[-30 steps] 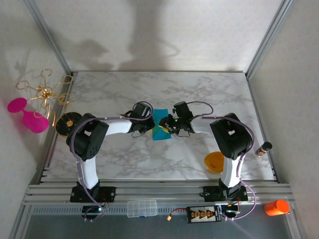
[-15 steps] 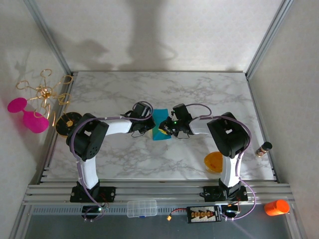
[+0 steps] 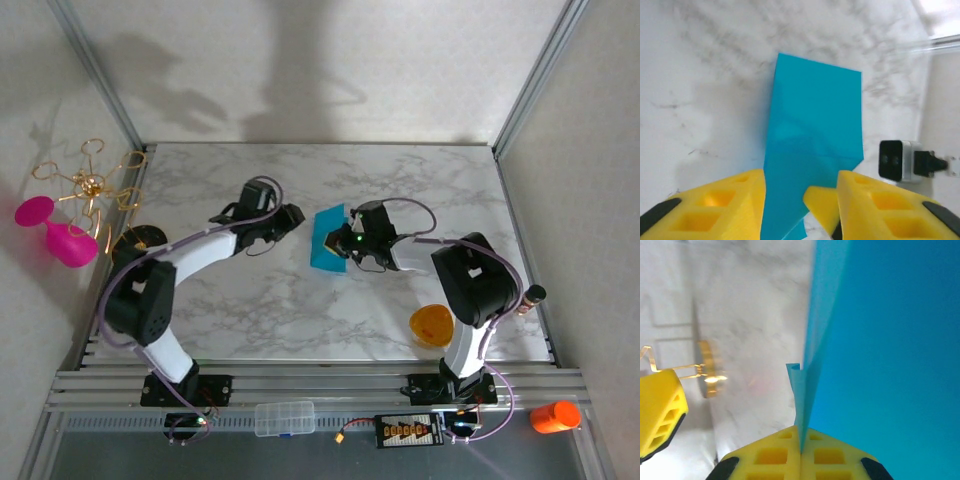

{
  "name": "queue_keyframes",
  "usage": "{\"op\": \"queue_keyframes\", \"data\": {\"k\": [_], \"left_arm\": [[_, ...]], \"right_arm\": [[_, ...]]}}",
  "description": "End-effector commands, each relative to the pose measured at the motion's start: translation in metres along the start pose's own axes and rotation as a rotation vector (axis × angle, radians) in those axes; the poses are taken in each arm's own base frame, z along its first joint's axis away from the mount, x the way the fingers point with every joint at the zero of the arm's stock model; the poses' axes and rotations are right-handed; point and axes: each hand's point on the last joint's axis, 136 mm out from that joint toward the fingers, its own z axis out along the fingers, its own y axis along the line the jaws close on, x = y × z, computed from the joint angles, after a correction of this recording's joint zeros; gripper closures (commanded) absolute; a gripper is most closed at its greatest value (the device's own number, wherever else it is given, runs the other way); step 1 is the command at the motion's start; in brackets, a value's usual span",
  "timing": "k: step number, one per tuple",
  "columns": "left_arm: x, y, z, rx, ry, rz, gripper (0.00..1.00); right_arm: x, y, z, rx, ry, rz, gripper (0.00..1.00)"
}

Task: Fold a paper plane with a square sheet of paper (pick it up from the middle)
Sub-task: Turn over the paper at the center of the table.

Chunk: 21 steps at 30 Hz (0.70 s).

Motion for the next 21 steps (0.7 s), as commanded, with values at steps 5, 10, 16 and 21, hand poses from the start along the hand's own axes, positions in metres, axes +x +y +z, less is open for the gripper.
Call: {"op": "queue_keyframes", "data": {"k": [5, 10, 16, 21], "left_arm": [[0.021, -0.029, -0.035, 0.309, 0.028, -0.021, 0.22], [0.039, -0.058, -0.055, 0.501, 0.044, -0.023, 0.06], [0.045, -0.066, -0.056, 0.523, 0.05, -0.003, 0.04], [0.049, -0.074, -0.054, 0.536, 0.069, -0.005, 0.15]], "right_arm": [[-0.014, 0.08, -0.037, -0.314, -0.014, -0.192, 0.99], [-0.008, 0.103, -0.044, -0.409, 0.043, -0.205, 0.99], [0.0, 0.11, -0.048, -0.467, 0.09, -0.18, 0.98], [0.005, 0.112, -0.053, -0.492, 0.099, -0.177, 0.98]]}}
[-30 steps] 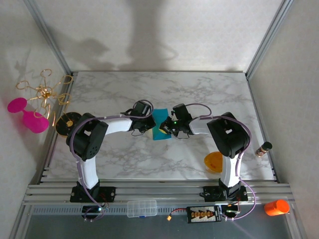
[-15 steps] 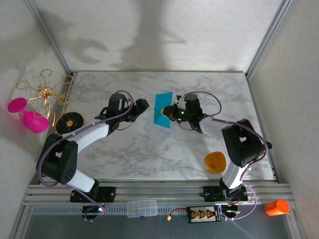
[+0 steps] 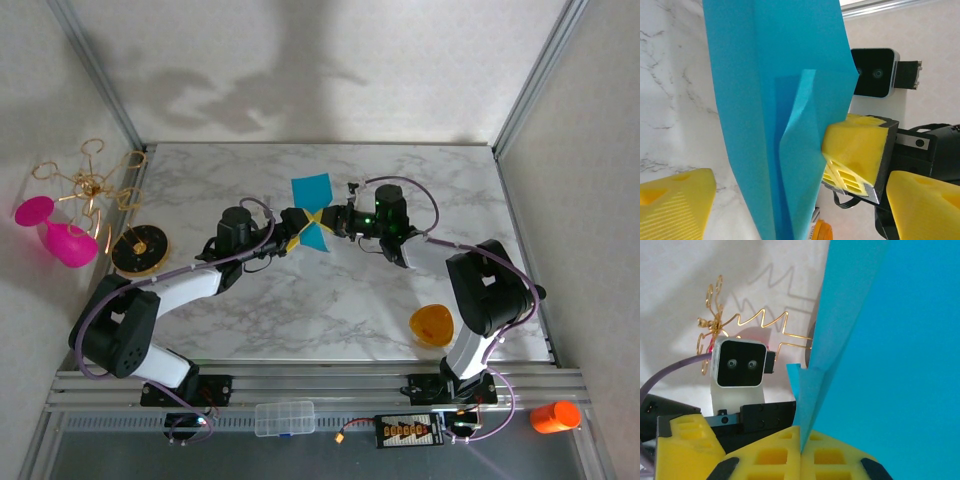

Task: Fold a paper plane with a square sheet of paper (pick it up from the middle)
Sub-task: Turn over the paper at the center of the table.

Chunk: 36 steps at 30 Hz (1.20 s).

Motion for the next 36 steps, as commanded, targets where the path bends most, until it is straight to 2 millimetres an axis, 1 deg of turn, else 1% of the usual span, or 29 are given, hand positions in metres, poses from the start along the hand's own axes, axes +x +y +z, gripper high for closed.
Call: {"op": "queue_keyframes", "data": {"k": [1, 5, 8, 12, 16, 19, 26, 29, 32, 36], "left_arm": [[0.001, -0.033, 0.002, 0.092, 0.011, 0.042, 0.19], [0.002, -0.046, -0.002, 0.137, 0.006, 0.071, 0.34], [0.004, -0.048, -0.008, 0.143, -0.001, 0.107, 0.43], [0.006, -0.04, -0.009, 0.105, 0.001, 0.112, 0.54], [0.006, -0.036, -0.007, 0.099, 0.006, 0.098, 0.64], [0.006, -0.032, -0.005, 0.087, 0.014, 0.086, 0.69], [0.007, -0.015, 0.002, 0.022, 0.03, 0.057, 0.65], [0.006, -0.007, 0.003, -0.011, 0.035, 0.043, 0.66], [0.006, 0.0, 0.004, -0.03, 0.039, 0.026, 0.7], [0.006, -0.002, 0.005, -0.015, 0.042, 0.015, 0.81]], "right_arm": [[0.005, 0.01, -0.004, -0.045, 0.019, -0.009, 0.98], [0.008, 0.006, -0.004, -0.039, 0.023, 0.002, 0.98], [0.008, 0.005, -0.005, -0.041, 0.017, 0.008, 0.97], [0.009, 0.002, -0.004, -0.045, 0.017, 0.017, 0.97], [0.01, 0.001, -0.004, -0.043, 0.02, 0.017, 0.97], [0.01, 0.001, -0.004, -0.038, 0.02, 0.014, 0.96], [0.009, 0.0, -0.004, -0.023, 0.017, 0.006, 0.96], [0.008, -0.002, -0.004, -0.01, 0.013, 0.001, 0.96], [0.007, -0.003, -0.004, 0.004, 0.01, -0.004, 0.96], [0.007, -0.004, -0.004, 0.007, 0.011, -0.005, 0.96]]}}
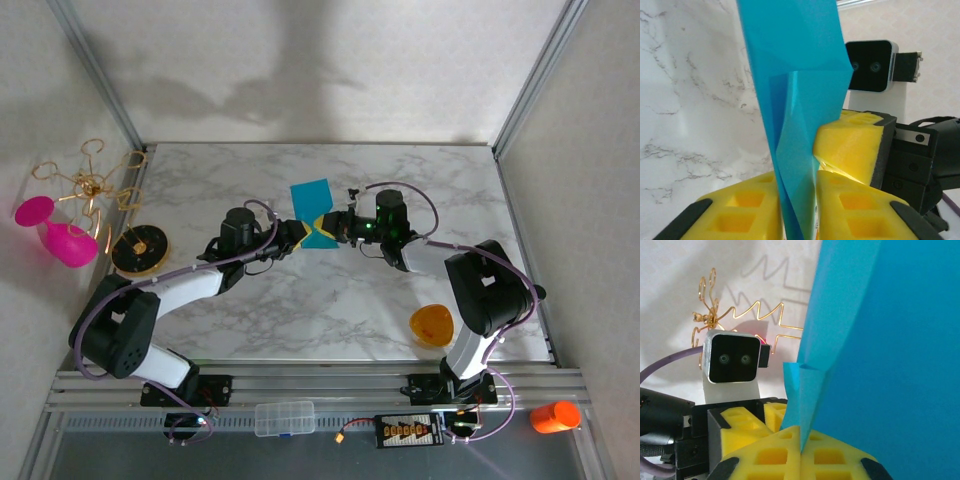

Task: Fold a paper plane with a square sheet of paper (pick it up from the middle)
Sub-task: Turn over the paper at the center of the table.

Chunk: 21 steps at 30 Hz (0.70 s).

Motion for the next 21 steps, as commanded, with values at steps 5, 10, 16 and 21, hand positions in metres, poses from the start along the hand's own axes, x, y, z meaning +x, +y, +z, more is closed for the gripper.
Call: {"op": "queue_keyframes", "data": {"k": [5, 10, 16, 21], "left_arm": [[-0.008, -0.013, 0.001, 0.034, -0.005, 0.018, 0.89], [-0.013, 0.002, -0.001, -0.05, -0.029, 0.045, 0.96], [-0.035, 0.042, -0.02, -0.469, -0.077, 0.258, 1.0], [-0.061, 0.056, -0.048, -0.856, -0.118, 0.471, 1.0]], "right_arm": [[-0.005, 0.005, -0.002, 0.004, -0.016, -0.037, 0.93], [-0.018, -0.012, -0.014, 0.131, -0.102, -0.062, 0.66], [-0.05, -0.039, -0.057, 0.459, -0.291, -0.144, 0.38], [-0.068, -0.042, -0.095, 0.634, -0.433, -0.207, 0.23]]}}
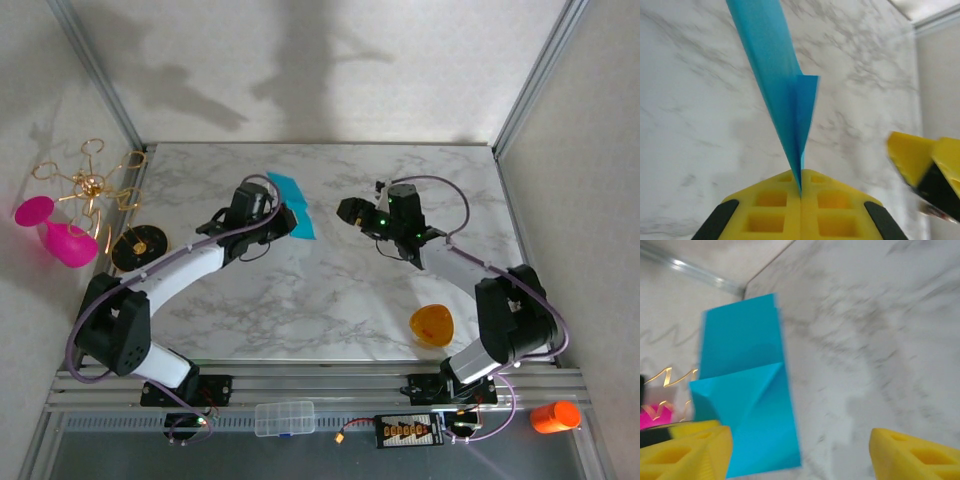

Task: Fold a paper plane with a square sheet of paper (pick it up from the middle)
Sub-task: Turn over the paper at the center of the table.

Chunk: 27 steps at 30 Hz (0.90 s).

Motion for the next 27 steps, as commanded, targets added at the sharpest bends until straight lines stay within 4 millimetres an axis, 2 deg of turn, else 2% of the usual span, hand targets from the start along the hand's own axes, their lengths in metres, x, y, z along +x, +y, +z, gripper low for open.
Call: {"op": "queue_keyframes", "data": {"k": [1, 6, 10, 13, 17, 19, 22, 24, 27], "left_arm": [[0.001, 0.056, -0.015, -0.412, 0.016, 0.243, 1.0], [-0.021, 0.07, -0.029, -0.725, -0.025, 0.438, 1.0], [-0.022, 0.077, -0.028, -0.906, -0.023, 0.565, 1.0], [-0.014, 0.08, -0.018, -0.976, -0.009, 0.635, 1.0], [0.011, 0.084, 0.006, -1.022, 0.054, 0.71, 1.0], [0.026, 0.086, 0.021, -1.029, 0.091, 0.732, 1.0], [0.05, 0.082, 0.045, -0.971, 0.141, 0.715, 0.92], [0.062, 0.073, 0.058, -0.882, 0.17, 0.657, 0.82], [0.075, 0.049, 0.072, -0.693, 0.219, 0.559, 0.74]], "right_arm": [[-0.024, -0.025, -0.019, 0.195, -0.122, -0.079, 0.2], [-0.034, -0.035, -0.034, 0.275, -0.198, -0.092, 0.1], [-0.034, -0.042, -0.04, 0.303, -0.224, -0.074, 0.09], [-0.033, -0.047, -0.043, 0.319, -0.236, -0.057, 0.1], [-0.033, -0.058, -0.048, 0.359, -0.257, -0.02, 0.1], [-0.032, -0.062, -0.049, 0.367, -0.262, -0.001, 0.1], [-0.031, -0.065, -0.051, 0.371, -0.266, 0.018, 0.1], [-0.03, -0.068, -0.052, 0.378, -0.268, 0.03, 0.1], [-0.028, -0.072, -0.053, 0.38, -0.268, 0.044, 0.1]]}}
